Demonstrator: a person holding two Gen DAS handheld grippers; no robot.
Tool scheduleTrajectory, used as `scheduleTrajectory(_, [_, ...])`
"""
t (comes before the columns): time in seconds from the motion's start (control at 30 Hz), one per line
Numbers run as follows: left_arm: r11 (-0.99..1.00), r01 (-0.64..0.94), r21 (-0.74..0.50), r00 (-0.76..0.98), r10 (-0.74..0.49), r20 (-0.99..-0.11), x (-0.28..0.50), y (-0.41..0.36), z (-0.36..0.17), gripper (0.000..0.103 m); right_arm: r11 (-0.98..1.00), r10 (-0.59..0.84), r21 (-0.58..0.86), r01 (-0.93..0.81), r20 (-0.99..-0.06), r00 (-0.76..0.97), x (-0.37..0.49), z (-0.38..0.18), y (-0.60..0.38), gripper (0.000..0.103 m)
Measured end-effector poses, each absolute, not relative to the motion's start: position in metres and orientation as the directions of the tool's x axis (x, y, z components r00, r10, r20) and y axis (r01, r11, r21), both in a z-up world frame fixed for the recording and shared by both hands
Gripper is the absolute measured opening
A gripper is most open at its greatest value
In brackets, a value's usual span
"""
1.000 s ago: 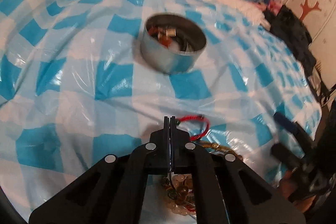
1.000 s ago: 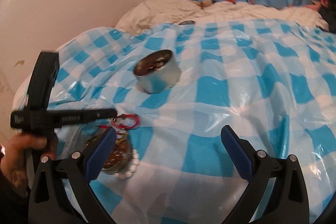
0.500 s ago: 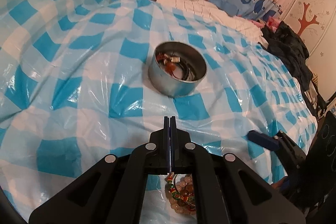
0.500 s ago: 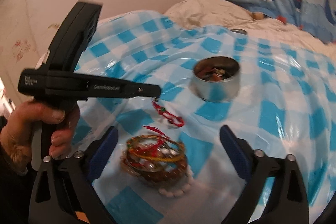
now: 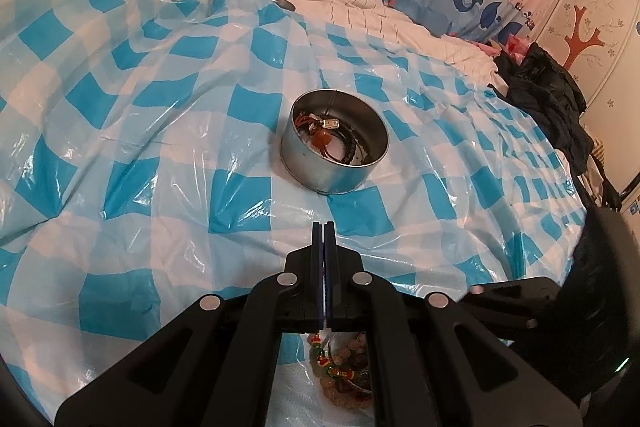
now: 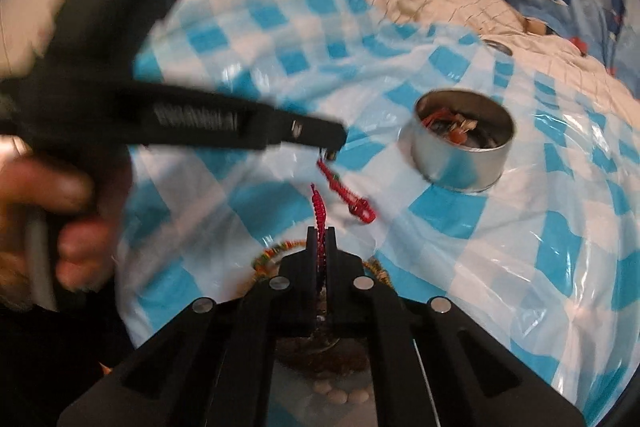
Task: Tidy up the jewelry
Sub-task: 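Grasp the red green-beaded bracelet with the left tool while the right tool grasps a red string, then carry both red pieces over the silver tin and open both tools to drop them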
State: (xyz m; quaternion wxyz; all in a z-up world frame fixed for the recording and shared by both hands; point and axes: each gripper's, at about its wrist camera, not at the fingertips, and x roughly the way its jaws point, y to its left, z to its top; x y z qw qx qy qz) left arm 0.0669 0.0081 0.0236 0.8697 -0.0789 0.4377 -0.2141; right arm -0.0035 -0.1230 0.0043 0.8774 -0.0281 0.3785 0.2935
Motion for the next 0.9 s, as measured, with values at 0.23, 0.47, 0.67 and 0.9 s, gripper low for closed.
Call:
scheduleTrajectory(0.23, [0.891, 0.306, -0.335, 0.539, -0.452, -0.711, 0.064, 0.011, 0.032, 0.000, 0.789, 0.615, 0.351, -0.505, -0.458, 0.642, -0.023, 0.048, -0.173, 0.004])
scheduleTrajectory(0.47, [0.868, 0.346, -0.356, 0.546, -0.495, -0.676, 0.062, 0.004, 0.046, 0.000, 0.796, 0.599, 0.405, -0.450, -0.416, 0.684, -0.012, 0.062, -0.198, 0.004])
scheduleTrajectory(0.67, [0.838, 0.386, -0.385, 0.550, -0.545, -0.634, 0.081, -0.015, 0.073, 0.000, 0.806, 0.584, 0.403, -0.433, -0.429, 0.689, 0.007, 0.064, -0.205, 0.004])
scheduleTrajectory(0.9, [0.833, 0.369, -0.412, 0.538, -0.553, -0.637, 0.155, -0.049, 0.071, 0.001, 0.814, 0.570, 0.396, -0.424, -0.411, 0.711, 0.053, 0.075, -0.207, 0.004])
